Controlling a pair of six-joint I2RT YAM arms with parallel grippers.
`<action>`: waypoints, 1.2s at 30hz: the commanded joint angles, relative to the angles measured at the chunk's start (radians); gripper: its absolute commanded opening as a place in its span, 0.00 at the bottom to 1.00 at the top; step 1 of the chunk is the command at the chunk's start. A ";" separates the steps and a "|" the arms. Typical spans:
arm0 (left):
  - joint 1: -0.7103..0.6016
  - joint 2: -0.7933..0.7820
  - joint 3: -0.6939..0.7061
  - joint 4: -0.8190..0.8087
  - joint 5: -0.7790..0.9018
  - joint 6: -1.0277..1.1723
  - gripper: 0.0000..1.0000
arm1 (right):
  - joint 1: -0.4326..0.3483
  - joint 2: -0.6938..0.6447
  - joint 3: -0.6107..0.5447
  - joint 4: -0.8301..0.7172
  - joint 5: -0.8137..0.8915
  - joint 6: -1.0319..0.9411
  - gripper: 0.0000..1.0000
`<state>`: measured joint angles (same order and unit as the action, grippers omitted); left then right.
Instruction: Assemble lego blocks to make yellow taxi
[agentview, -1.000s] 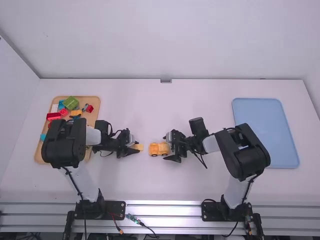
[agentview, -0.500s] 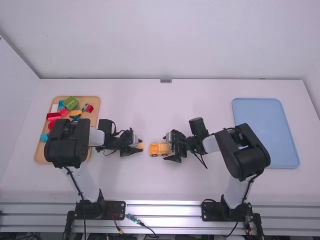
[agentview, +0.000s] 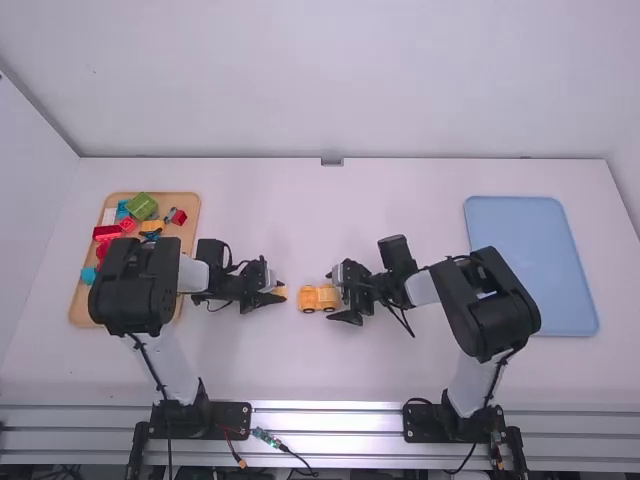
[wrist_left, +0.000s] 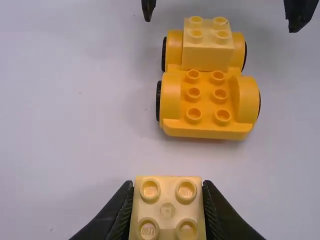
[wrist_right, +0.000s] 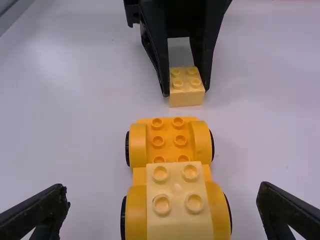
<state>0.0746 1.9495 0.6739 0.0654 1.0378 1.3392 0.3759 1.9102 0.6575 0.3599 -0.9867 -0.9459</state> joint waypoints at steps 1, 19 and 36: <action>0.004 0.010 -0.008 -0.006 0.024 -0.008 0.25 | 0.005 0.011 0.016 -0.002 0.004 -0.001 1.00; 0.003 0.010 0.129 -0.217 0.079 -0.008 0.21 | 0.005 0.128 0.058 0.015 -0.101 0.007 0.95; -0.042 -0.116 0.093 -0.205 0.050 -0.078 0.14 | 0.078 0.128 -0.087 0.425 0.165 0.330 0.99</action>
<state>0.0418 1.8713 0.7837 -0.1421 1.0771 1.3060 0.4347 2.0289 0.5900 0.7689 -0.9012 -0.6968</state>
